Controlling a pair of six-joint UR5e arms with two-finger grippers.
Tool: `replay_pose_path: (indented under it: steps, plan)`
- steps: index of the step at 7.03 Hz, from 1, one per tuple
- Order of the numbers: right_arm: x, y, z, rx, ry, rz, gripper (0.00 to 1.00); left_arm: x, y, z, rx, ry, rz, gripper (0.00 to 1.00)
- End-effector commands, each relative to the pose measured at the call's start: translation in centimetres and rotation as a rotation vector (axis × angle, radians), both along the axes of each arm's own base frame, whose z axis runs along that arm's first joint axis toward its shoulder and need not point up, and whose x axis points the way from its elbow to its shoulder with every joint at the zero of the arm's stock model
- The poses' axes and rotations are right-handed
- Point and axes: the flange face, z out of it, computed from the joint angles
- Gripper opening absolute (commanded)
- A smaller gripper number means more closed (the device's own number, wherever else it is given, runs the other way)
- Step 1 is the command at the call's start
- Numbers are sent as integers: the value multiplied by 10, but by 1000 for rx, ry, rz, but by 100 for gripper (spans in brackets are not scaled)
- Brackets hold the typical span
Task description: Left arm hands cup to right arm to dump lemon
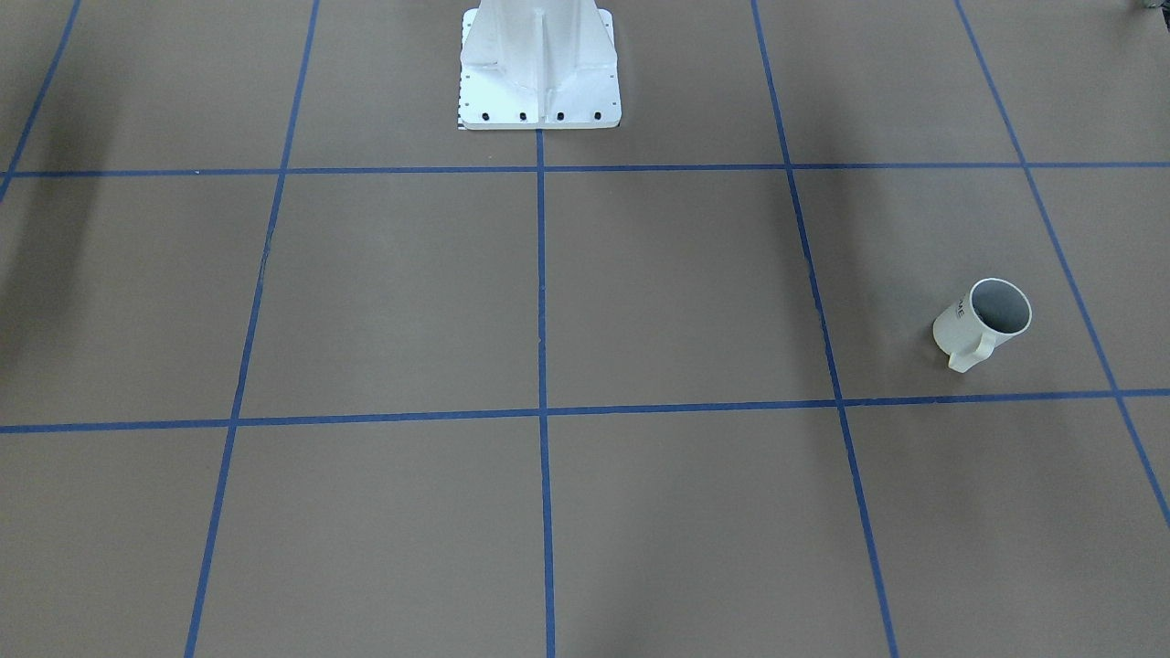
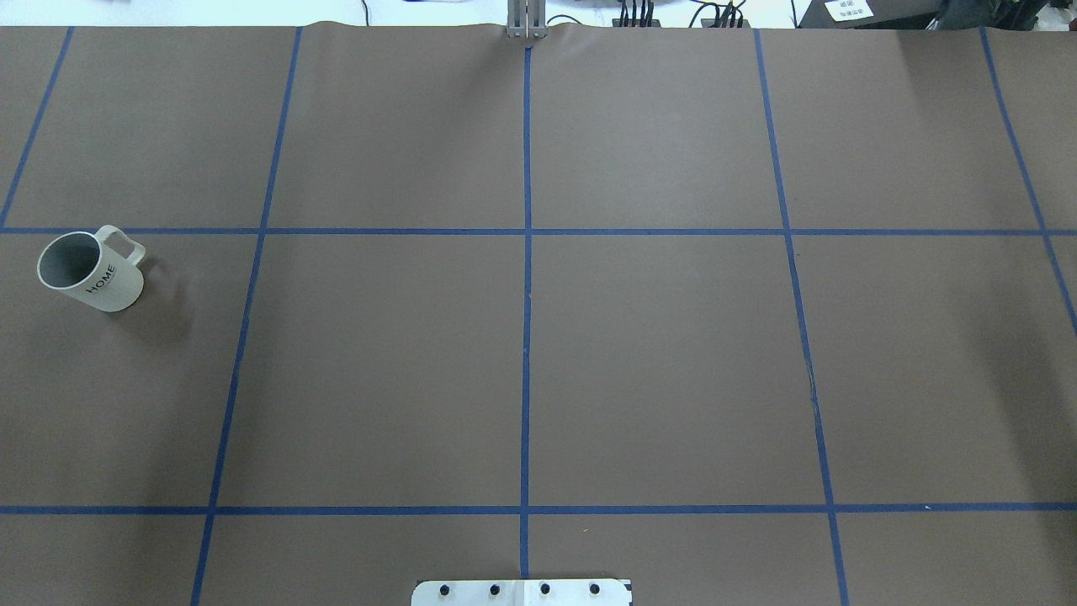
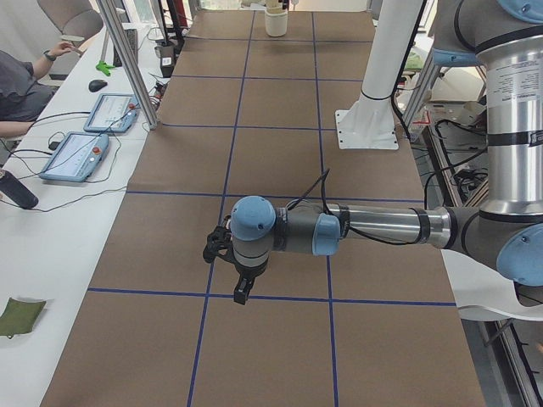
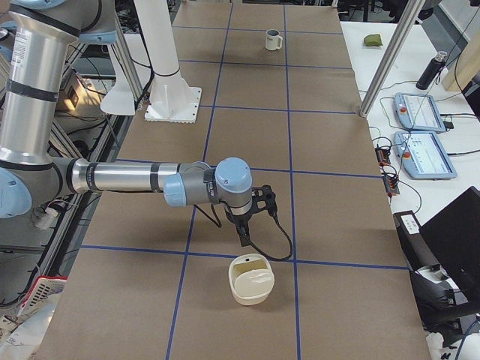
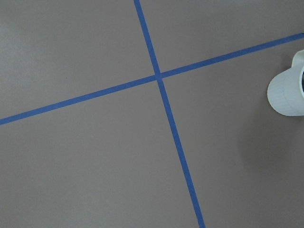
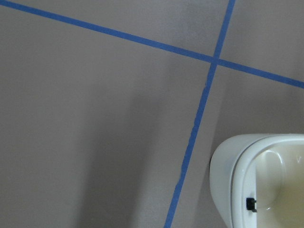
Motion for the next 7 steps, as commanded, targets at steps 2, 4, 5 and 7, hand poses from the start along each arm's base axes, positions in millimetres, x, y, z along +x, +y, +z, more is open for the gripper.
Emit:
replay_pose_path:
  steps: [2, 4, 5, 7]
  plan:
    - [-4, -3, -7, 61, -5, -6, 100, 0, -1, -17, 48, -2, 1, 100]
    - [-24, -22, -34, 111, -33, 36, 100, 4, -14, -28, 78, -6, 10, 100]
    - [-48, -43, -56, 106, -56, 34, 100, 15, -49, -58, 114, 4, 11, 100]
    - [-93, -77, -103, 136, -103, 4, 100, 19, -46, -88, 103, 71, -48, 100]
